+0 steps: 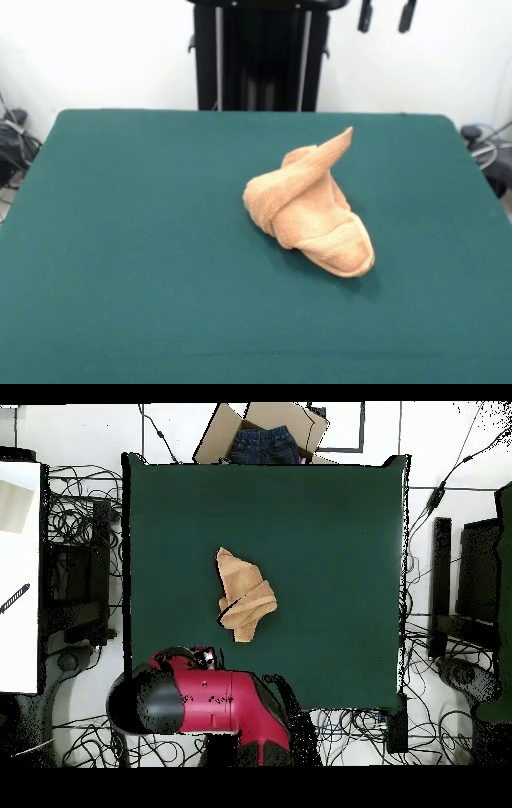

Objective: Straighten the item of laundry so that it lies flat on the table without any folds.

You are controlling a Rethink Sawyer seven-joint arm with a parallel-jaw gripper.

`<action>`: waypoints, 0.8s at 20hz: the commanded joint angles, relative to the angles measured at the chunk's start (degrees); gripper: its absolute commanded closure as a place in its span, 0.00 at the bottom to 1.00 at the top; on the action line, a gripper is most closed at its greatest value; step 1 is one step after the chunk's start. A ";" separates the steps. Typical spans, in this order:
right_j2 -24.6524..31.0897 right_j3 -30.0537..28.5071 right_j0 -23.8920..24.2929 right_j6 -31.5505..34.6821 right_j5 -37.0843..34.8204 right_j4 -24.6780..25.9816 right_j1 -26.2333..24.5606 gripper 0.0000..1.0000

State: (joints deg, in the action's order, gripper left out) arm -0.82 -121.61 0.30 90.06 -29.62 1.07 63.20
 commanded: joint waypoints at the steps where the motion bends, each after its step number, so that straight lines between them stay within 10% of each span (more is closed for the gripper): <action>1: 2.58 2.78 3.61 8.32 7.70 0.63 -10.62 0.00; 16: 0.31 9.35 2.65 8.51 15.07 3.07 -21.32 0.00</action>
State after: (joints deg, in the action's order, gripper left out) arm -0.83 -115.37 3.80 90.06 -20.19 1.04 49.07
